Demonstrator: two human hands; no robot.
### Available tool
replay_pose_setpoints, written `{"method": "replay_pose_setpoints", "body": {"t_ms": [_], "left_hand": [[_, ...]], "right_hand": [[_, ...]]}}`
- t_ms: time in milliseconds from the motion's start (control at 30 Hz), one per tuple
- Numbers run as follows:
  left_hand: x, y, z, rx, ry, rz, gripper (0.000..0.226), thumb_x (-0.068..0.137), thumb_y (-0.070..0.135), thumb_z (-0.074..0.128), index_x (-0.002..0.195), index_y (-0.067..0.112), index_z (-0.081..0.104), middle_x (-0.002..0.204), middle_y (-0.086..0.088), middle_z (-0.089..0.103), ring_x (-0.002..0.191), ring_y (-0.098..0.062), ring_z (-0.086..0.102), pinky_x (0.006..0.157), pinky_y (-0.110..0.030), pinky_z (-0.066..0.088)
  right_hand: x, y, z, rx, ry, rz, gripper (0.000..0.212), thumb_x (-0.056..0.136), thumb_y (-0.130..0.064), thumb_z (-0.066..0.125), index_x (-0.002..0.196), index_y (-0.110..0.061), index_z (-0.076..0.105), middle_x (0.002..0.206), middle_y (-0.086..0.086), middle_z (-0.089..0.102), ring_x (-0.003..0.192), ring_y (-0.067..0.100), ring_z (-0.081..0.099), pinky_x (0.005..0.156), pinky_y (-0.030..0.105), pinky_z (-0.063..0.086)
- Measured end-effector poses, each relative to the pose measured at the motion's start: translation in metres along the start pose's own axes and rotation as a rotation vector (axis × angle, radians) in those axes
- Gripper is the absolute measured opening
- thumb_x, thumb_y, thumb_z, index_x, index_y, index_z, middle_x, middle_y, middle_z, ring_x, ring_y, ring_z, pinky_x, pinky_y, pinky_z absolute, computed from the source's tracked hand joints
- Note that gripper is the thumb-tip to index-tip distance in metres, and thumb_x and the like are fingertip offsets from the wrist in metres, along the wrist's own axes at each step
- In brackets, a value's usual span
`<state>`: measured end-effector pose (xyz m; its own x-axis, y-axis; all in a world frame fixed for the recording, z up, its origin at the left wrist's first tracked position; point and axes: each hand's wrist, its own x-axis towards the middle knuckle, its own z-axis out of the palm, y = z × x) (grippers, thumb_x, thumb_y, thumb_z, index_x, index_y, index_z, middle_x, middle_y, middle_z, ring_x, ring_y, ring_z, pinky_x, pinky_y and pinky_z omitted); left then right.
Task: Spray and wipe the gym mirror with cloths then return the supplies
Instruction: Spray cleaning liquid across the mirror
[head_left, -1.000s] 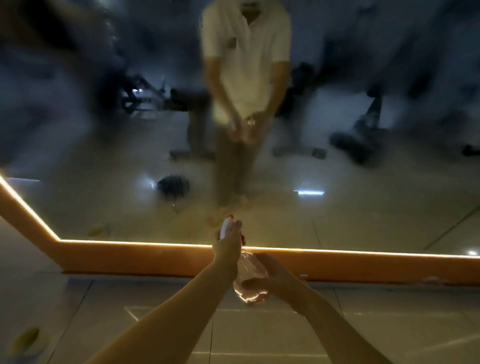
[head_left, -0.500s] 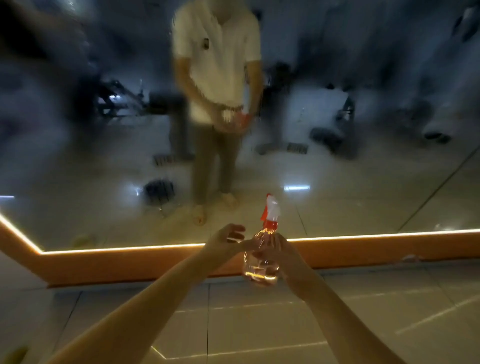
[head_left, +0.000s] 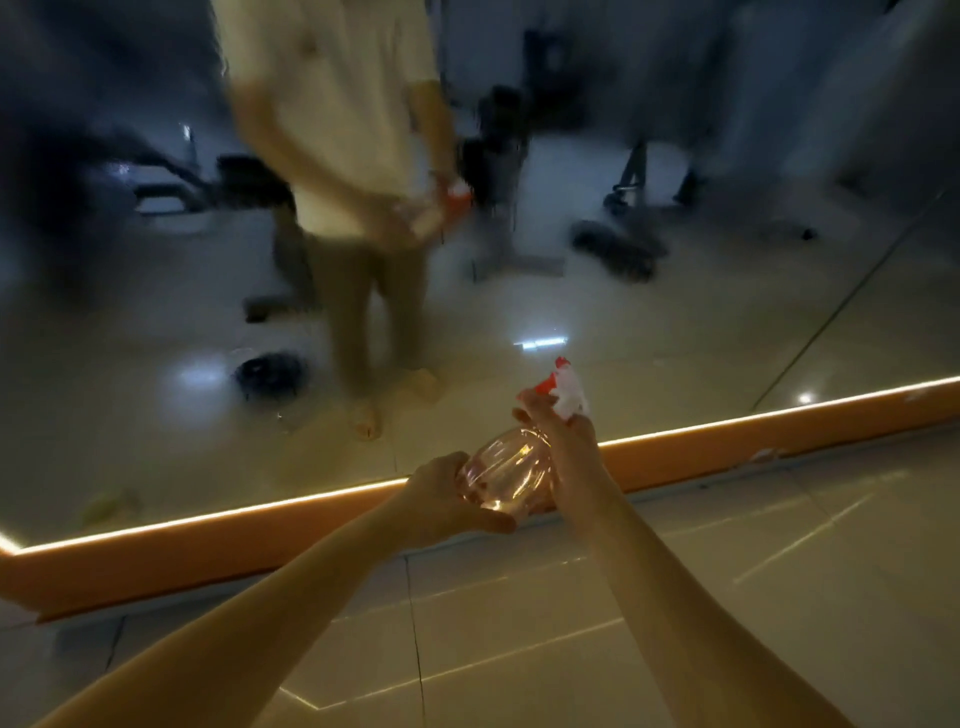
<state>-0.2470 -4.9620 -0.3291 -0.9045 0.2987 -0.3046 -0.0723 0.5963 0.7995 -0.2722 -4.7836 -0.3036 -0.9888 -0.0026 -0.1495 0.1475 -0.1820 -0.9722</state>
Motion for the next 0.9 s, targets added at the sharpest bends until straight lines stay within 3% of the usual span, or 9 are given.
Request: {"method": "replay_pose_setpoints", "body": {"t_ms": [100,200,300,433,533,667,767,900], "left_hand": [[0.006,-0.023,-0.002,0.016,-0.061,0.034,0.062,0.064,0.049,0.097,0.115,0.040,0.063,0.103,0.023,0.070,0.095,0.006,0.066,0.086,-0.015,0.051],[0.003,-0.042,-0.008,0.086,-0.114,0.132,0.079,0.065,0.051,0.096,0.134,0.045,0.057,0.110,0.034,0.062,0.102,0.012,0.059,0.090,-0.012,0.045],[0.004,-0.062,-0.018,0.084,-0.148,0.133,0.089,0.064,0.051,0.096,0.142,0.041,0.055,0.116,0.030,0.064,0.110,0.005,0.060,0.095,-0.015,0.046],[0.010,-0.085,-0.023,0.136,-0.155,0.104,0.092,0.057,0.065,0.093,0.138,0.041,0.057,0.117,0.024,0.066,0.112,-0.005,0.062,0.096,-0.024,0.049],[0.017,-0.103,-0.025,0.134,-0.206,0.043,0.078,0.062,0.059,0.094,0.129,0.043,0.060,0.111,0.027,0.064,0.107,-0.001,0.061,0.091,-0.021,0.047],[0.026,-0.118,-0.025,0.072,-0.296,-0.020,0.064,0.062,0.062,0.093,0.117,0.039,0.067,0.108,0.015,0.073,0.106,-0.008,0.069,0.097,-0.034,0.058],[0.031,-0.117,-0.025,0.031,-0.356,-0.063,0.044,0.073,0.049,0.091,0.108,0.042,0.065,0.106,0.015,0.072,0.102,-0.004,0.068,0.084,-0.016,0.055],[0.044,-0.117,-0.024,0.021,-0.410,-0.052,0.040,0.081,0.039,0.088,0.110,0.044,0.061,0.108,0.024,0.067,0.102,0.003,0.062,0.077,-0.003,0.047]], "right_hand": [[0.011,0.004,0.014,0.108,0.049,0.043,0.092,0.061,-0.055,0.090,0.141,-0.027,0.056,0.127,0.008,0.070,0.117,0.025,0.069,0.102,0.048,0.054],[0.018,0.022,0.028,0.172,0.092,0.076,0.060,0.075,-0.033,0.088,0.128,-0.019,0.065,0.119,0.014,0.073,0.113,0.030,0.070,0.103,0.047,0.055],[0.025,0.042,0.042,0.199,0.163,0.151,0.033,0.090,-0.013,0.076,0.121,-0.011,0.066,0.103,0.013,0.075,0.102,0.030,0.071,0.102,0.050,0.053],[0.034,0.065,0.061,0.145,0.209,0.212,0.008,0.093,-0.013,0.071,0.101,-0.012,0.070,0.100,0.018,0.074,0.098,0.034,0.071,0.094,0.049,0.055],[0.042,0.084,0.063,0.195,0.241,0.274,0.016,0.093,-0.013,0.069,0.109,-0.012,0.069,0.108,0.021,0.075,0.107,0.039,0.072,0.091,0.047,0.056],[0.049,0.102,0.063,0.155,0.290,0.294,0.020,0.093,-0.012,0.063,0.109,-0.001,0.068,0.090,0.018,0.072,0.087,0.034,0.070,0.087,0.052,0.057],[0.052,0.108,0.064,0.115,0.330,0.288,0.025,0.091,-0.020,0.063,0.106,-0.001,0.069,0.084,0.021,0.066,0.079,0.034,0.065,0.069,0.041,0.056],[0.057,0.108,0.057,0.065,0.361,0.291,0.021,0.092,-0.029,0.062,0.097,-0.008,0.064,0.078,0.016,0.059,0.072,0.028,0.061,0.066,0.037,0.054]]}}
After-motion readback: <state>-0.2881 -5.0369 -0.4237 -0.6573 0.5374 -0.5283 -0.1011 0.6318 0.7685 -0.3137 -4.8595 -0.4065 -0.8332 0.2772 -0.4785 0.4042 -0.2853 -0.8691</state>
